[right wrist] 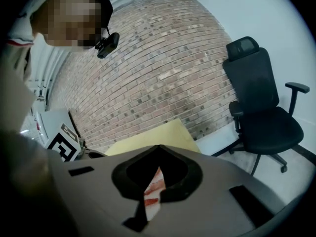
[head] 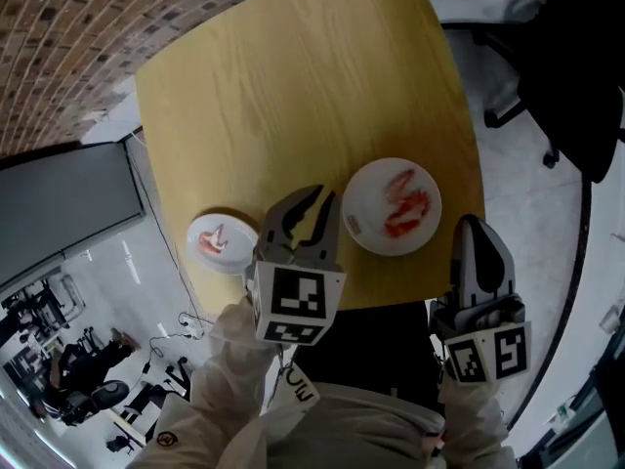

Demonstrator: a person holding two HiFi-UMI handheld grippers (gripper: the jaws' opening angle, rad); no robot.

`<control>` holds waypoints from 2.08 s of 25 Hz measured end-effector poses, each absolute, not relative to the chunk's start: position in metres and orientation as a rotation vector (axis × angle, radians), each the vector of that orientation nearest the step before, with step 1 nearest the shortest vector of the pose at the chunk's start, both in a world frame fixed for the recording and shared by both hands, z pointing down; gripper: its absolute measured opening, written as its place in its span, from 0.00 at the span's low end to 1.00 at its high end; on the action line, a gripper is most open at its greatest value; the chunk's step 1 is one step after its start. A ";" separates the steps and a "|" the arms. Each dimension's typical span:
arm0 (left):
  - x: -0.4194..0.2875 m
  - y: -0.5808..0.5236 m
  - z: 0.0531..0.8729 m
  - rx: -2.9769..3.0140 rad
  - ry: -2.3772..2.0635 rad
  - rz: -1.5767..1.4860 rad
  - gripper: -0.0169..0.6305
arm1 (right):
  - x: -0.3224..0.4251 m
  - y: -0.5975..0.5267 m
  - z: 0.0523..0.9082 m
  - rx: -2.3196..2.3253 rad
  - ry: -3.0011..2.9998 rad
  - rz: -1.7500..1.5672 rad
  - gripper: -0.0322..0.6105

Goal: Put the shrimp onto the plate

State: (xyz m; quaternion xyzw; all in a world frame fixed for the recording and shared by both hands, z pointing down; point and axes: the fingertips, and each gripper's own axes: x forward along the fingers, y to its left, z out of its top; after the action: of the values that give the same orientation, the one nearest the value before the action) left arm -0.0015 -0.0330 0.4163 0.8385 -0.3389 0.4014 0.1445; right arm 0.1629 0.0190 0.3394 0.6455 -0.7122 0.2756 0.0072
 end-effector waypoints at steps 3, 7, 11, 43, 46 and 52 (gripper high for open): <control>-0.040 -0.039 0.411 2.358 -1.067 1.136 0.11 | 0.130 0.003 0.335 1.928 -2.290 0.855 0.09; -0.084 -0.033 0.416 2.289 -1.159 1.124 0.11 | 0.091 -0.007 0.340 1.820 -2.358 0.852 0.09; -0.132 -0.024 0.422 2.228 -1.202 1.147 0.11 | 0.046 -0.009 0.345 1.733 -2.401 0.855 0.09; -0.249 -0.005 0.460 2.176 -1.038 1.458 0.13 | -0.061 -0.021 0.359 1.597 -2.434 0.876 0.09; -0.249 -0.006 0.463 2.175 -1.014 1.471 0.13 | -0.061 -0.025 0.361 1.600 -2.432 0.880 0.09; -0.251 -0.005 0.469 2.162 -0.976 1.477 0.13 | -0.063 -0.029 0.363 1.604 -2.431 0.878 0.09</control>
State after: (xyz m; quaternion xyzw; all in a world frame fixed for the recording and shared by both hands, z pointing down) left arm -0.2511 -0.0047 0.4689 0.7621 -0.3440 0.5205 0.1729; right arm -0.0630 -0.0287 0.3626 0.5266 -0.7982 0.2881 0.0499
